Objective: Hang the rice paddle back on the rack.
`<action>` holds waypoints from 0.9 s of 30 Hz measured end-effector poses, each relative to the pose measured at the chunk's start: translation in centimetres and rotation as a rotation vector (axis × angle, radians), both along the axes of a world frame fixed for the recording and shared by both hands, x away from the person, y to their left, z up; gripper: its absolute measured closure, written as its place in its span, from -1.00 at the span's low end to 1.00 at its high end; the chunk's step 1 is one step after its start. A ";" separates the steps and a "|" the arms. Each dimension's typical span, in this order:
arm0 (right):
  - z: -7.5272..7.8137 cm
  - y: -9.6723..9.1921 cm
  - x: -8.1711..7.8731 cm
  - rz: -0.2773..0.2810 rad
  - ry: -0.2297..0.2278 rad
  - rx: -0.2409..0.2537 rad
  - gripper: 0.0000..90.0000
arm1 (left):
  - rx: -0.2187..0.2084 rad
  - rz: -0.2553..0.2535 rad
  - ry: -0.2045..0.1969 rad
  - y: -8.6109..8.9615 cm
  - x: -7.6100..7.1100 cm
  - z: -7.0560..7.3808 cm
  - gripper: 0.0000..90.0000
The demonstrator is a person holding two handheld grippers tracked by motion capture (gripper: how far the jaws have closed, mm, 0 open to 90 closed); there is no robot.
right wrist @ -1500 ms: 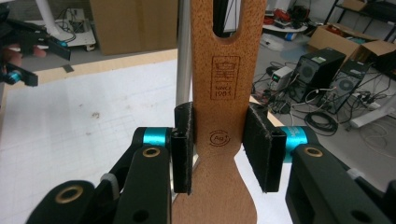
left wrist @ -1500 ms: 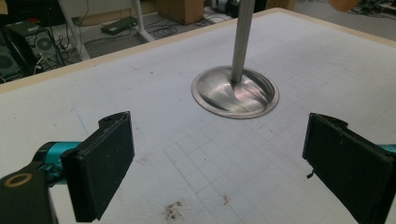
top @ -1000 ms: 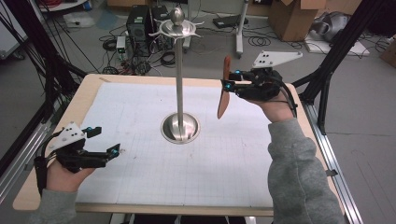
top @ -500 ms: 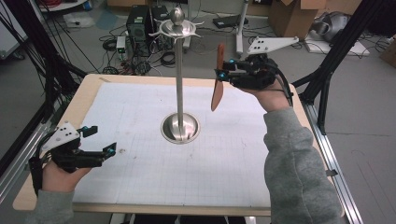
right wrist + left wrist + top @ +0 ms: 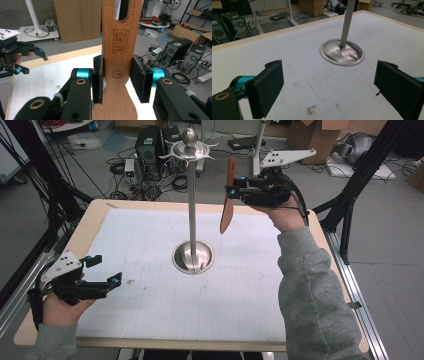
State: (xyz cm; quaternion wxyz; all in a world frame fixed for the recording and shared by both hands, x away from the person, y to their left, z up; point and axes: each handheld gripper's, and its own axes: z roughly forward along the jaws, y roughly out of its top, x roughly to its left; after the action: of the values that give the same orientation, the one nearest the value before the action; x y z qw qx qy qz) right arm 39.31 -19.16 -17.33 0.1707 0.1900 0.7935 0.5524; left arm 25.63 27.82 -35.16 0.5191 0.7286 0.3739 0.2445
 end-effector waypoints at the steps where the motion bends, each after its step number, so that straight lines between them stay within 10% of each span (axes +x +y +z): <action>1: 0.0 0.2 0.1 0.004 0.001 0.003 0.44 | 0.000 -0.001 -0.001 0.0 0.0 0.0 -0.79; 27: 0.7 2.0 0.4 0.012 -0.011 -0.010 0.44 | -0.002 -0.010 -0.005 -0.3 -0.1 0.0 -0.79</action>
State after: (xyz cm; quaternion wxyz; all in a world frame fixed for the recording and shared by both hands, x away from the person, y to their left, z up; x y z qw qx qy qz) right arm 39.75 -17.12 -16.64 0.1729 0.1813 0.7964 0.5505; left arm 25.53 27.50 -35.12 0.5219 0.7295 0.3692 0.2434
